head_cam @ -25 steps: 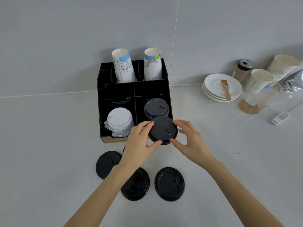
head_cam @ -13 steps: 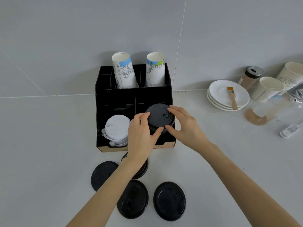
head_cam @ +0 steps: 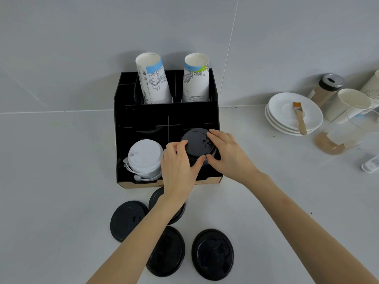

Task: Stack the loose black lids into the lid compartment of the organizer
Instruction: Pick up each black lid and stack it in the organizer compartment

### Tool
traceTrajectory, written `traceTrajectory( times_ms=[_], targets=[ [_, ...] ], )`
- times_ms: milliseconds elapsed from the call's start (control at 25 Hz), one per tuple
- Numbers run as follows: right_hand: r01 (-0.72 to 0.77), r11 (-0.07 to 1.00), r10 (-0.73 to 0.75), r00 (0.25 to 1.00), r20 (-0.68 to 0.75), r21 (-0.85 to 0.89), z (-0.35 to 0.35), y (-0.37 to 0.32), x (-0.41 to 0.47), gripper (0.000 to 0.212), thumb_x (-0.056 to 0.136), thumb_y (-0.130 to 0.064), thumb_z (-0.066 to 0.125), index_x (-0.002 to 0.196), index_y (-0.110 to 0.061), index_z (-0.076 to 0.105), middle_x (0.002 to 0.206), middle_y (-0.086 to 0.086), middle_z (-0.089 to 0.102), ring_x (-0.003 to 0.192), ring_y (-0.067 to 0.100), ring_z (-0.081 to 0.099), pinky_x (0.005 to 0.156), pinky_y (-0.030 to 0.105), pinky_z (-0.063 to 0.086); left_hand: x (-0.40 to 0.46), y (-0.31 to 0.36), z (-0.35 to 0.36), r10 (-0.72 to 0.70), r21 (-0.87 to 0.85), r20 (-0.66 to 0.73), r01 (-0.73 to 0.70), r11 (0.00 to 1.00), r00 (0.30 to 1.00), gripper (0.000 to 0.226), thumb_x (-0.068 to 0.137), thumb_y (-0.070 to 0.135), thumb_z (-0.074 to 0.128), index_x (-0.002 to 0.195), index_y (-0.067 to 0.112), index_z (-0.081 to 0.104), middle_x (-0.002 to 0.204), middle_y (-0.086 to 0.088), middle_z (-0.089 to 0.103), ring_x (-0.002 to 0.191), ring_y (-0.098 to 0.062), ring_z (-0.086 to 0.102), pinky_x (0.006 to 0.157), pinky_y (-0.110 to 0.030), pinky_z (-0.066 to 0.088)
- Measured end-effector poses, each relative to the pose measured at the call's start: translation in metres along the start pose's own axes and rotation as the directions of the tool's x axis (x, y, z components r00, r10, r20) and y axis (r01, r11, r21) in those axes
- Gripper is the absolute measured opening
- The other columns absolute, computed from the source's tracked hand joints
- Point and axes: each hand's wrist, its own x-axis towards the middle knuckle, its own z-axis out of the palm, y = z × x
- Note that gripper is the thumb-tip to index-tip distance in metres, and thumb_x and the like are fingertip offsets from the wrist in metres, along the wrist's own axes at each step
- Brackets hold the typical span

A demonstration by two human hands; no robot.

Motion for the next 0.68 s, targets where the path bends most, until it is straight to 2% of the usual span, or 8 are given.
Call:
traceTrajectory(
  times_ms=[200,320,480,680],
  targets=[
    [-0.039,0.991,0.035,0.999,-0.031,-0.13,0.004,-0.004,-0.001,0.054,0.084,-0.015,0.053,0.132,-0.003,0.032,0.143,0.013,0.034,0.127,0.031,0.031,0.101,0.04,0.035,0.004,0.001,0.0,0.046,0.063,0.034,-0.048,0.997,0.998,0.053,0.076,0.029,0.068,0.116,0.001,0.047,0.114,-0.023,0.052,0.102,-0.037,0.053,0.08,-0.045,0.046],
    [-0.056,0.997,0.052,0.996,-0.074,-0.052,0.007,-0.005,-0.004,0.051,0.084,-0.009,0.051,0.131,-0.002,0.034,0.142,0.013,0.037,0.127,0.03,0.032,0.103,0.043,0.039,0.004,0.0,-0.003,0.047,0.06,0.099,-0.054,0.997,0.994,0.055,0.078,0.029,0.065,0.122,0.003,0.042,0.123,-0.021,0.046,0.109,-0.035,0.048,0.086,-0.044,0.045],
    [-0.049,0.997,0.056,0.987,-0.148,0.054,0.007,-0.008,-0.017,0.051,0.085,-0.007,0.051,0.132,-0.006,0.032,0.142,0.012,0.036,0.13,0.028,0.031,0.105,0.037,0.034,-0.004,-0.007,-0.014,0.056,0.059,0.158,-0.066,0.996,0.986,0.059,0.081,0.03,0.061,0.129,0.01,0.034,0.136,-0.016,0.036,0.121,-0.029,0.041,0.097,-0.044,0.039],
    [-0.064,0.99,0.084,0.982,-0.166,0.122,0.009,-0.009,-0.052,0.051,0.087,-0.012,0.05,0.134,-0.012,0.03,0.139,0.008,0.04,0.128,0.025,0.034,0.103,0.03,0.03,-0.04,-0.015,-0.029,0.086,0.048,0.192,-0.097,0.994,0.978,0.052,0.084,0.025,0.057,0.129,0.011,0.036,0.132,-0.013,0.043,0.122,-0.028,0.041,0.099,-0.042,0.036]
  ],
)
